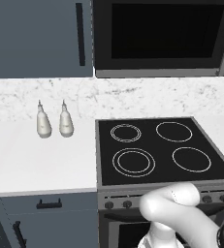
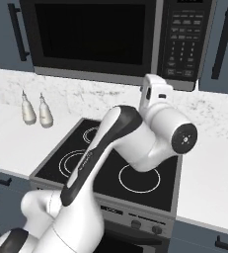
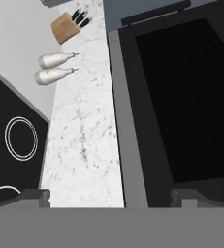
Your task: Pick the squash from the sink and place it in the bowl. Then pick the bowl and place it in the microwave. Then close the microwave door and press the start button.
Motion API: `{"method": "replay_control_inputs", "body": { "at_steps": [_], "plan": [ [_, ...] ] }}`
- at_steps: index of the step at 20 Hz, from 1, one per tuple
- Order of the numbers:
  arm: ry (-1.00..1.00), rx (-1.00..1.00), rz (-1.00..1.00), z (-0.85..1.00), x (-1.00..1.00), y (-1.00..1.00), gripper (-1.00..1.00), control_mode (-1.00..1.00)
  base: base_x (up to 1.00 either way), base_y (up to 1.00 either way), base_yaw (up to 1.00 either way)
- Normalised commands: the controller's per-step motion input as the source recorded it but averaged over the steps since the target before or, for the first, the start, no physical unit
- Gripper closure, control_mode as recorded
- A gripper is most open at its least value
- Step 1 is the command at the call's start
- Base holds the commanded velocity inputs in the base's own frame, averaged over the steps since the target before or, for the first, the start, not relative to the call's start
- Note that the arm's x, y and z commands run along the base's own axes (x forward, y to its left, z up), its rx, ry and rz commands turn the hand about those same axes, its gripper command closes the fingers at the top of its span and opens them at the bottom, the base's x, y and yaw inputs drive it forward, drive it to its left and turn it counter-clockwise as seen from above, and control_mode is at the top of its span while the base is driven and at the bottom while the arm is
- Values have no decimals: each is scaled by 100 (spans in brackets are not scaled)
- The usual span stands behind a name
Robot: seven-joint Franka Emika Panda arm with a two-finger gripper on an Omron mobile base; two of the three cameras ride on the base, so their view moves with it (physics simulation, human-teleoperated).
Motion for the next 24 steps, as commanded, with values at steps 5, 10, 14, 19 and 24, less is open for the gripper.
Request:
{"method": "replay_control_inputs", "body": {
  "at_steps": [5,10,14,19,24],
  "plan": [
    [0,0,1,0,48,0,-100,-100,0,0,0],
    [0,0,1,0,36,-22,-100,-100,0,0,0],
    [0,0,0,0,27,-35,-100,-100,0,0,0],
    [0,0,0,0,32,-35,-100,-100,0,0,0],
    [0,0,0,0,34,-25,-100,-100,0,0,0]
  ]
}}
